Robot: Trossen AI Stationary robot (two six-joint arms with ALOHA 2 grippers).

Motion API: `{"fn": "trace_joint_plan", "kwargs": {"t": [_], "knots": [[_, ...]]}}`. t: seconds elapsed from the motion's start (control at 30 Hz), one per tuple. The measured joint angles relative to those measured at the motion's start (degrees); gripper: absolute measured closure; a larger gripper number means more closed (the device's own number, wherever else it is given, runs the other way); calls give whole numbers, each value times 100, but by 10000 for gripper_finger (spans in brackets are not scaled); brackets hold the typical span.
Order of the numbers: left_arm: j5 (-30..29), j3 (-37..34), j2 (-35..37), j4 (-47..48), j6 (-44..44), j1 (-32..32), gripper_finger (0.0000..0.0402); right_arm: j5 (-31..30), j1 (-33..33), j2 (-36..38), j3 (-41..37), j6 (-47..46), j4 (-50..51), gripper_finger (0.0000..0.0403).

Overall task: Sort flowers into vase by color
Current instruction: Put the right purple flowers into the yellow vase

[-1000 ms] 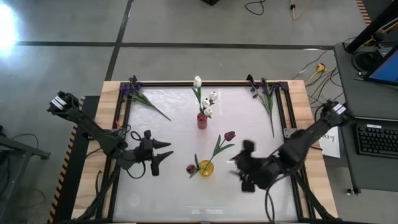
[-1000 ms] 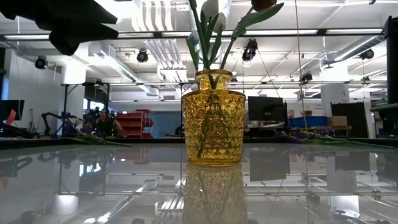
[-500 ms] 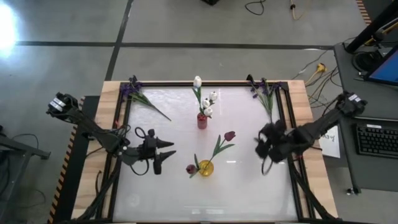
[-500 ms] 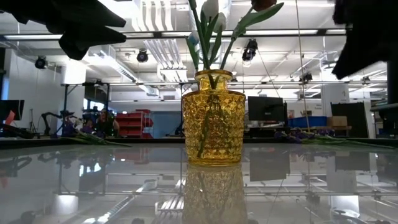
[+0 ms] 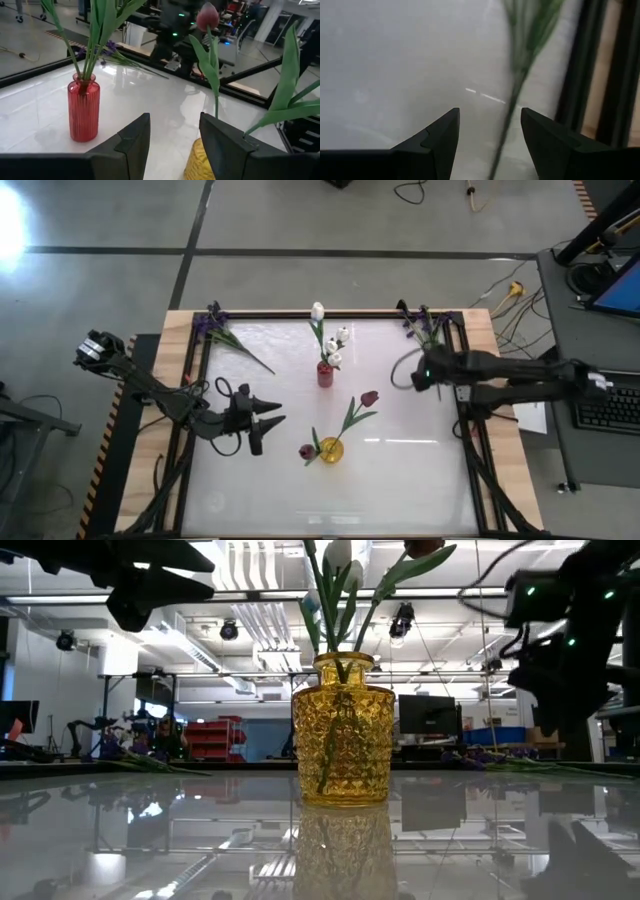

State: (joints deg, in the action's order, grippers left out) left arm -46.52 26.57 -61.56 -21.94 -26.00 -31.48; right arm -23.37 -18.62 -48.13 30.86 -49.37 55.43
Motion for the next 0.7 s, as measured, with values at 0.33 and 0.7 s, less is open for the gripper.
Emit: {"fn": "trace_joint_plan", "kwargs": {"t": [0.33,0.7], "knots": [[96,0,-9,-163,3,0,242,688,-2261,-855,-51,1146,-1177,200],[754,0,-28,-253,-11,-9,242,1227,-3425,-2665,-27,1920,-2077,203]]}}
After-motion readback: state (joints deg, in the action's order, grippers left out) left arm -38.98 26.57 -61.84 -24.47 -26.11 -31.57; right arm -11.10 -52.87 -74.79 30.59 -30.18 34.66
